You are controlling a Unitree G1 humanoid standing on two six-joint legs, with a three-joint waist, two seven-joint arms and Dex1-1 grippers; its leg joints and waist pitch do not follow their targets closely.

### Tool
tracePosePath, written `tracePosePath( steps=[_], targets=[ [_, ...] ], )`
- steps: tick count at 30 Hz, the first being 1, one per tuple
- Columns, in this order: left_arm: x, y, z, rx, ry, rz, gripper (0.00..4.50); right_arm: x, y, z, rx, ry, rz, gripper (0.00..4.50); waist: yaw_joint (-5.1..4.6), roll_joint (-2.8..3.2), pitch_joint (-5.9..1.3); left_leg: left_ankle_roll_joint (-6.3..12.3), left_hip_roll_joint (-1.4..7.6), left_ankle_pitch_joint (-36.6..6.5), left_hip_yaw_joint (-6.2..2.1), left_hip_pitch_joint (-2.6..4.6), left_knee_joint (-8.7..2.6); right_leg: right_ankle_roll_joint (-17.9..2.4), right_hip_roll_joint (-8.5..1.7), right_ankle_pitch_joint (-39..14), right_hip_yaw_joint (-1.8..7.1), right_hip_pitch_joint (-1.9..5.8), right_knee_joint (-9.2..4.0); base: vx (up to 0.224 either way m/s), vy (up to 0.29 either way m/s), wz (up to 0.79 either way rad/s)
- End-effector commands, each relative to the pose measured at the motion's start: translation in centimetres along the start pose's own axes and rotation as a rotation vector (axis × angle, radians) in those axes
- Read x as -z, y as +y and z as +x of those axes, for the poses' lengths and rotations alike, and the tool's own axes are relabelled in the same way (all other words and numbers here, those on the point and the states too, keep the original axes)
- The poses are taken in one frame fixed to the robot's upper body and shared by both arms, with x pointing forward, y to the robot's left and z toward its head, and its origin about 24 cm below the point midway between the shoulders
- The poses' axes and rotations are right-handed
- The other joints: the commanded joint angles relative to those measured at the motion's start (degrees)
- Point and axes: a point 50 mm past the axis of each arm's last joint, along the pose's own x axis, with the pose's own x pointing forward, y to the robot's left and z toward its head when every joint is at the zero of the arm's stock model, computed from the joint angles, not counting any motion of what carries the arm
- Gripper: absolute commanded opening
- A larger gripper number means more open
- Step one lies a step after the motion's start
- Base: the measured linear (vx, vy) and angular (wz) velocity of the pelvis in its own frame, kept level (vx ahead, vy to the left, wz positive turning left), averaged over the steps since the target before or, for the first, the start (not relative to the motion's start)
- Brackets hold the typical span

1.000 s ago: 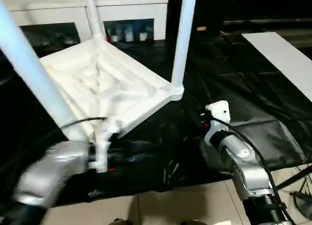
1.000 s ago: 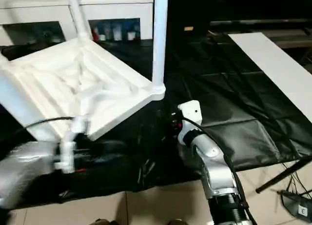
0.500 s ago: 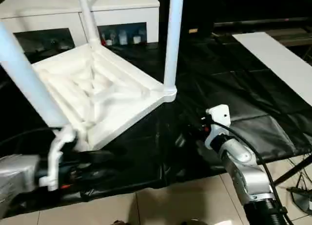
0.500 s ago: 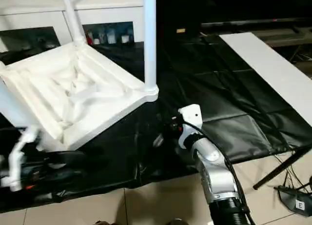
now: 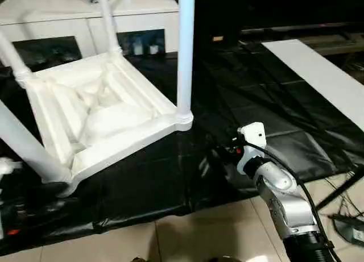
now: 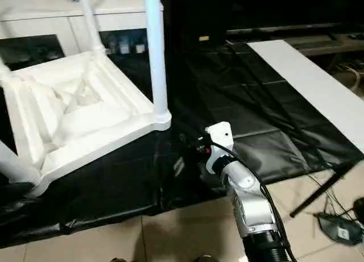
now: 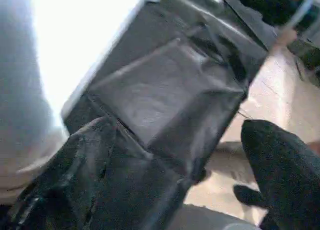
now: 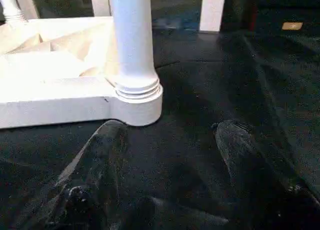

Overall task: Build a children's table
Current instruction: Rotate table base

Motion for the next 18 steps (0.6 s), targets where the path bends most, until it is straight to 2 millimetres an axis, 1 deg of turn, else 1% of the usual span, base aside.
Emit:
tracePosePath(
  steps=[1, 2, 3, 4, 5, 6, 7, 8, 9, 10, 11, 12, 13, 14, 15, 16, 17, 18],
  targets=[
    [-0.1, 0.1, -0.9, -0.029, -0.04, 0.002, 4.43, -0.2, -0.1, 0.0, -0.001, -0.009, -0.011, 3.11, -0.48, 1.14, -1.82, -5.4, 2.55, -45.56, -2.73, 2.62, -6.63, -4.23, -1.64, -36.63, 0.37, -0.38, -5.42, 0.0, 0.0, 0.0],
    [0.0, 0.2, -1.0, -0.042, -0.053, 0.003, 4.43, -0.2, -0.1, 0.0, -0.002, -0.009, -0.012, 3.11, -0.68, 1.4, -1.61, -5.47, 2.62, -46.59, -2.83, 2.44, -7.01, -3.8, -1.56, -37.45, -0.06, -0.07, -5.45, 0.0, 0.0, 0.0],
    [0.3, 0.4, -1.4, -0.069, -0.071, 0.001, 4.43, -0.2, 0.0, 0.1, -0.003, -0.009, -0.011, 3.11, -0.86, 1.43, -1.66, -5.6, 2.76, -47.79, -2.87, 2.38, -7.49, -3.78, -1.33, -36.6, -0.57, 0.41, -5.17, 0.0, 0.0, 0.0],
    [0.5, 0.5, -1.6, -0.092, -0.08, -0.001, 4.43, -0.2, 0.1, 0.1, -0.007, -0.009, -0.012, 3.11, -0.92, 1.56, -1.5, -5.76, 3.01, -49.32, -2.78, 1.78, -8.54, -4.0, -0.86, -34.38, -1.22, 1.17, -4.35, 0.0, 0.0, 0.0],
    [0.5, 0.5, -1.6, -0.092, -0.08, -0.001, 4.43, -0.2, 0.1, 0.1, -0.007, -0.009, -0.012, 3.11, -0.71, 1.76, -1.49, -6.05, 3.31, -50.11, -2.66, 1.21, -9.38, -4.35, -0.74, -32.47, -1.24, 1.87, -3.09, 0.0, 0.0, 0.0],
    [0.7, 0.5, -1.8, -0.105, -0.084, -0.004, 4.43, -0.2, 0.2, 0.2, -0.011, -0.009, -0.013, 3.11, -0.16, 1.83, -1.35, -6.34, 3.67, -51.35, -1.51, 0.45, -11.18, -5.05, 0.21, -29.4, -1.7, 2.64, -1.35, -0.061, -0.007, -0.07],
    [0.7, 0.6, -1.8, -0.109, -0.086, -0.002, 4.43, -0.2, 0.2, 0.2, -0.011, -0.009, -0.013, 3.11, 0.48, 1.98, -1.15, -6.36, 3.9, -52.08, -0.44, -0.37, -12.84, -5.15, 1.11, -28.12, -2.16, 3.42, 0.6, -0.083, -0.038, 0.03],
    [0.7, 0.8, -2.1, -0.138, -0.094, 0.011, 4.43, -0.2, 0.2, 0.2, -0.014, -0.01, -0.012, 3.11, 2.56, 1.37, -1.6, -6.05, 4.5, -50.8, 1.66, -2.65, -14.96, -4.99, 1.41, -21.34, -1.41, 6.05, 7.24, -0.073, -0.103, 0.09],
    [0.6, 1.1, -2.3, -0.173, -0.104, 0.029, 4.43, -0.2, 0.3, 0.3, -0.017, -0.01, -0.013, 3.11, 4.01, -0.69, -1.96, -6.18, 3.18, -41.9, 3.92, 0.17, -12.64, -3.33, 0.56, -30.02, 1.62, 2.54, 4.87, -0.026, -0.091, 0.1],
    [0.5, 1.6, -2.5, -0.222, -0.115, 0.059, 4.43, -0.2, 0.3, 0.4, -0.019, -0.011, -0.013, 3.11, 2.37, -3.92, -1.96, -4.74, 1.09, -33.38, 2.26, 4.91, -2.72, -0.96, -2.25, -46.29, 3.03, -3.41, -4.25, 0.003, -0.098, 0.01],
    [0.5, 1.6, -2.5, -0.222, -0.115, 0.059, 4.43, -0.2, 0.3, 0.4, -0.019, -0.011, -0.013, 3.11, 2.94, -2.99, -1.11, -0.82, -0.47, -11.89, -2.84, 5.01, 5.92, -1.62, -9.0, -63.47, 7.83, -4.57, -10.41, 0.0, 0.0, 0.0],
    [0.4, 1.9, -2.5, -0.252, -0.132, 0.081, 4.43, -0.2, 0.4, 0.5, -0.022, -0.011, -0.013, 3.11, 4.0, -2.35, -1.22, -0.34, -0.67, -6.19, -5.64, -0.5, 3.03, -3.27, -8.35, -55.33, 7.14, 2.27, -6.48, 0.049, -0.022, -0.22],
    [0.2, 2.2, -2.6, -0.288, -0.147, 0.097, 4.43, -0.3, 0.5, 0.5, -0.025, -0.012, -0.015, 3.11, 4.75, -1.39, -1.56, -1.41, 1.04, -10.65, -5.65, 1.17, -0.11, -4.54, -6.56, -48.68, 5.95, 1.44, -5.29, 0.0, 0.0, 0.0],
    [0.0, 2.4, -2.7, -0.309, -0.157, 0.106, 4.43, -0.3, 0.5, 0.6, -0.027, -0.013, -0.016, 3.11, 3.85, -0.79, -2.24, -2.43, 2.21, -20.74, -4.53, 4.18, -3.29, -8.17, -0.95, -28.21, 3.98, -0.83, -2.11, 0.0, 0.0, 0.0],
    [0.1, 2.4, -2.9, -0.327, -0.147, 0.115, 4.43, -0.2, 0.6, 0.6, -0.029, -0.012, -0.018, 3.11, 3.66, 0.71, -2.32, -3.41, 3.25, -25.96, -3.64, 4.77, -4.72, -12.16, -0.02, -15.44, 3.3, -0.73, -0.91, -0.104, -0.057, 0.38],
    [0.1, 2.4, -2.9, -0.327, -0.147, 0.115, 4.43, -0.2, 0.6, 0.6, -0.029, -0.012, -0.018, 3.11, 2.97, 0.07, -2.29, -2.85, 2.96, -27.11, -3.06, 4.11, -4.82, -13.02, 0.08, -13.27, 3.11, -0.01, -1.1, -0.068, -0.019, 0.18],
    [-0.1, 2.4, -3.1, -0.331, -0.156, 0.131, 4.43, -0.2, 0.6, 0.6, -0.028, -0.012, -0.015, 3.11, 3.03, 0.43, -2.01, -2.99, 3.04, -28.95, -2.95, 3.9, -5.19, -13.12, -0.19, -14.76, 3.04, 0.34, -1.16, -0.068, -0.019, 0.18],
    [-0.4, 2.4, -3.1, -0.337, -0.172, 0.147, 4.43, -0.1, 0.6, 0.6, -0.028, -0.012, -0.012, 3.11, 2.79, 0.16, -0.53, -4.32, 2.45, -38.45, -2.88, 4.73, -5.34, -8.95, -0.5, -30.71, 2.5, -0.55, -3.53, 0.0, 0.0, 0.0]
  ],
)
